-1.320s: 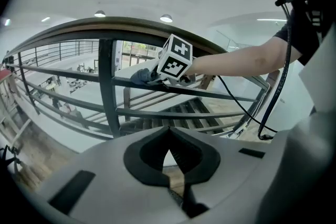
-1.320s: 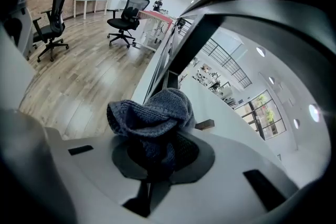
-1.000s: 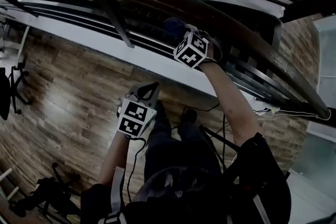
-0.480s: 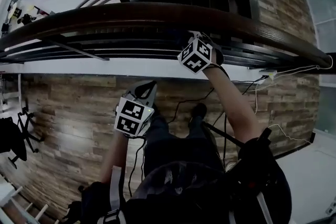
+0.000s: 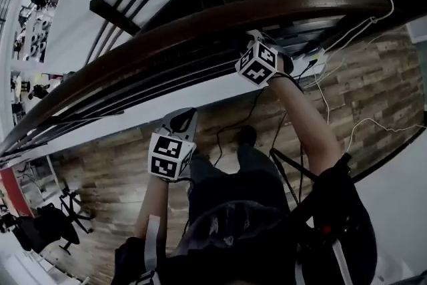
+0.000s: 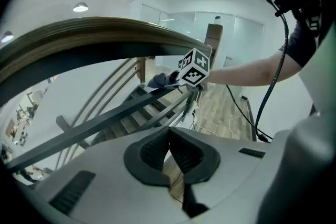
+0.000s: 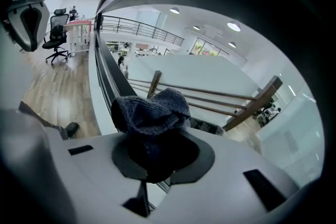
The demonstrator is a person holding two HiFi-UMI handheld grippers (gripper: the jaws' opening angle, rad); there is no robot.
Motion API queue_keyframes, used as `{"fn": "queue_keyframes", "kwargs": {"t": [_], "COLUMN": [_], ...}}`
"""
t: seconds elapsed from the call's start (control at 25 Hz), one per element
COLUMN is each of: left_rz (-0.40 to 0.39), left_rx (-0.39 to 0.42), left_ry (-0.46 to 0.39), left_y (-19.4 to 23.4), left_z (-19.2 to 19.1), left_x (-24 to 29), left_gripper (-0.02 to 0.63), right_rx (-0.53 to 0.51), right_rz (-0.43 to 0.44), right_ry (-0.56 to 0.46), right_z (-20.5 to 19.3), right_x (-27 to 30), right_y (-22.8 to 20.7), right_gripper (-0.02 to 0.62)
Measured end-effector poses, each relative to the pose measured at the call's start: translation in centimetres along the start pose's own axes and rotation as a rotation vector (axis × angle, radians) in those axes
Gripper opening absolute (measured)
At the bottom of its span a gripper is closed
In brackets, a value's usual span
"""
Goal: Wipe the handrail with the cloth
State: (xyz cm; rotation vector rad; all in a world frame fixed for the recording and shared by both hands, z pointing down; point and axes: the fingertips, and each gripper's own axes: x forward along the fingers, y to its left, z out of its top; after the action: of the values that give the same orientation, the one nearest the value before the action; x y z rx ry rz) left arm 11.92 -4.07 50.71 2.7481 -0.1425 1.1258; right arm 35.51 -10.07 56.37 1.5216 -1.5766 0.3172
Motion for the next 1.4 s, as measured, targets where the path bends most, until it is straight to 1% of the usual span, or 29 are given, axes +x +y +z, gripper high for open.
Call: {"fn": "queue_keyframes", "kwargs": {"t": [0.08, 0.16, 0.28, 0.36, 0.48, 0.64, 0.76, 0.92, 1.0, 1.08, 1.12, 1.16, 1.2, 1.32, 1.4], "left_rz": [-0.004, -0.029, -0.068, -0.086, -0.106, -0.122, -0.122, -0.108, -0.106, -0.098, -0.093, -0.088, -0.083, -0.071, -0.056], "left_rx": [0.036, 0.073, 0.142, 0.178, 0.209, 0.236, 0.244, 0.258, 0.252, 0.235, 0.221, 0.205, 0.189, 0.150, 0.129], "left_ry": [0.029, 0.056, 0.096, 0.107, 0.104, 0.106, 0.106, 0.105, 0.098, 0.073, 0.055, 0.037, 0.025, 0.013, -0.005], "left_y": [-1.7, -3.4, -5.9, -7.3, -9.1, -10.3, -10.2, -10.4, -10.9, -11.1, -11.2, -11.2, -11.3, -10.8, -9.8], "left_z": [1.7, 3.1, 4.4, 5.3, 6.6, 8.0, 8.4, 7.7, 7.4, 7.5, 7.8, 7.9, 7.9, 7.1, 6.6], "left_x": [2.1, 4.0, 6.4, 7.9, 9.3, 10.1, 10.5, 10.2, 9.7, 9.0, 8.6, 8.3, 8.2, 7.8, 6.8], "left_gripper": [0.008, 0.008, 0.008, 0.008, 0.008, 0.008, 0.008, 0.008, 0.008, 0.008, 0.008, 0.008, 0.008, 0.008, 0.008], "right_rx": [0.053, 0.112, 0.195, 0.236, 0.305, 0.353, 0.394, 0.418, 0.381, 0.289, 0.246, 0.226, 0.233, 0.348, 0.399], "right_rz": [-0.040, -0.088, -0.182, -0.248, -0.309, -0.331, -0.344, -0.372, -0.366, -0.355, -0.350, -0.343, -0.331, -0.251, -0.175], "right_ry": [0.008, 0.012, 0.003, 0.006, 0.043, 0.094, 0.094, 0.108, 0.137, 0.171, 0.180, 0.177, 0.161, 0.056, -0.025], "right_z": [-4.1, -8.0, -13.9, -17.6, -22.3, -25.7, -27.2, -28.6, -29.2, -29.4, -29.4, -29.4, -29.4, -28.0, -24.8], "right_x": [-1.1, -2.3, -4.2, -5.6, -7.5, -8.8, -8.9, -9.6, -10.0, -10.5, -10.9, -11.4, -12.0, -13.6, -14.6], "right_y": [-4.0, -8.1, -13.5, -16.4, -19.7, -21.8, -22.7, -23.9, -23.8, -22.9, -22.3, -21.5, -20.3, -15.2, -10.7], "right_gripper": [0.044, 0.044, 0.044, 0.044, 0.044, 0.044, 0.044, 0.044, 0.044, 0.044, 0.044, 0.044, 0.044, 0.044, 0.044]}}
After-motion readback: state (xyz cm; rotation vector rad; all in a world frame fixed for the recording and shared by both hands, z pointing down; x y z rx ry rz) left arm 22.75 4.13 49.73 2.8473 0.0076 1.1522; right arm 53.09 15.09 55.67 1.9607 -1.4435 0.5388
